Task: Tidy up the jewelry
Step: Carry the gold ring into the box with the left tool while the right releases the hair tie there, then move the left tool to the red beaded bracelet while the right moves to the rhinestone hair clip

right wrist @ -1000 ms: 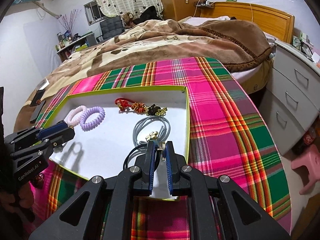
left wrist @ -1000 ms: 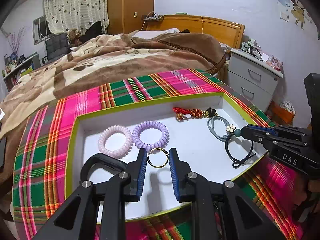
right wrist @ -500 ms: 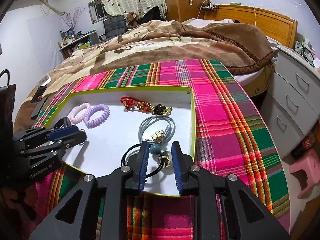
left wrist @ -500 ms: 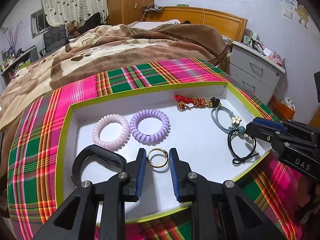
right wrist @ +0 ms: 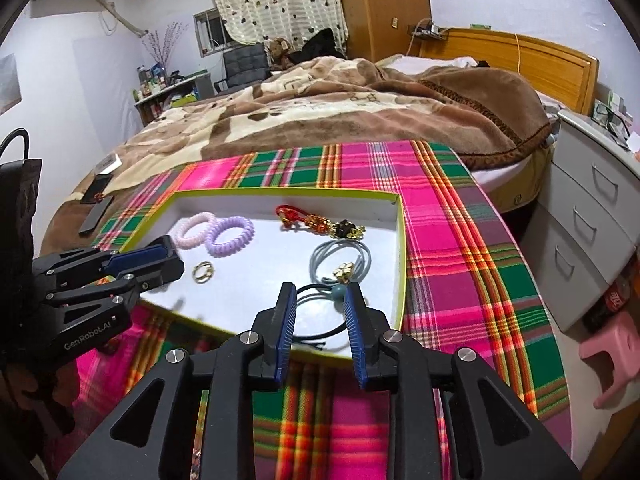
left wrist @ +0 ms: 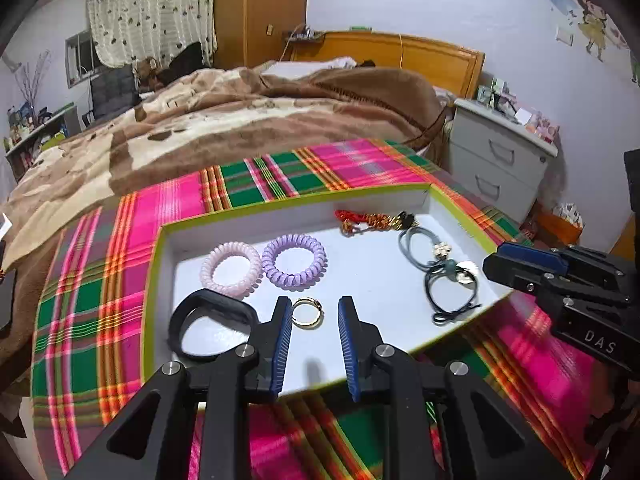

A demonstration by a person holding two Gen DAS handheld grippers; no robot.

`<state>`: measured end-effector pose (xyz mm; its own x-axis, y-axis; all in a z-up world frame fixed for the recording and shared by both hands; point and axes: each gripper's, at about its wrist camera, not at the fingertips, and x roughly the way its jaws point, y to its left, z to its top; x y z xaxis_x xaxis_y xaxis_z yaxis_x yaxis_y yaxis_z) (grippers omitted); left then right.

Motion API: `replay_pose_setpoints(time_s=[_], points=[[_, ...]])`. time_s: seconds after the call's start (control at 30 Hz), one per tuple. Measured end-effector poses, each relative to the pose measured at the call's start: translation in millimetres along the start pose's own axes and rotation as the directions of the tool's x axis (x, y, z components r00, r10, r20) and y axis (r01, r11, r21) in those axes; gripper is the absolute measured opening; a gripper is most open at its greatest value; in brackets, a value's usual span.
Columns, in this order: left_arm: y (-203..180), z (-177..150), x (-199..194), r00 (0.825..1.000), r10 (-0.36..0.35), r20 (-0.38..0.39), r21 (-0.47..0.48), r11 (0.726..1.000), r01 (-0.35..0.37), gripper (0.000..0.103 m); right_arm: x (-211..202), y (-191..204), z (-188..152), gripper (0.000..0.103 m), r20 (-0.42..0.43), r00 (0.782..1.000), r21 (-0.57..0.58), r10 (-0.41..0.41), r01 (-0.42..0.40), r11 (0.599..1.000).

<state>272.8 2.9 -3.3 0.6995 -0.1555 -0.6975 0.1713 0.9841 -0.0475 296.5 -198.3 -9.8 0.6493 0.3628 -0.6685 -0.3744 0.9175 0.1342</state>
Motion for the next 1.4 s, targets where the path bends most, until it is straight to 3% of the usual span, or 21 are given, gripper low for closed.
replay_pose_setpoints(time_s=[0.47, 0.9, 0.97, 1.07, 1.4], points=[[-10, -43, -99, 0.989, 0.017, 0.149, -0.031, 0.999, -0.012, 0.023, -70, 31, -41, 0.026, 0.073, 0.996, -0.048, 0.046, -0.043, 0.998], [-13, -96, -145, 0.986, 0.048, 0.158, -0.05, 0.998, -0.04, 0.023, -102, 48, -84, 0.027, 0.059, 0.995, -0.075, 0.085, -0.081, 0.994], [-10, -103, -148, 0.987, 0.056, 0.153, -0.059, 0.997, -0.048, 0.023, -103, 48, -89, 0.032, 0.053, 0.995, -0.073, 0.089, -0.085, 0.994], [-5, -110, -152, 0.988, 0.062, 0.143, -0.074, 0.996, -0.052, 0.023, -105, 47, -93, 0.038, 0.047, 0.995, -0.072, 0.093, -0.089, 0.993], [18, -119, -140, 0.991, 0.09, 0.102, -0.106, 0.991, -0.079, 0.024, -91, 52, -99, 0.039, 0.003, 0.996, -0.085, 0.093, -0.092, 0.992]])
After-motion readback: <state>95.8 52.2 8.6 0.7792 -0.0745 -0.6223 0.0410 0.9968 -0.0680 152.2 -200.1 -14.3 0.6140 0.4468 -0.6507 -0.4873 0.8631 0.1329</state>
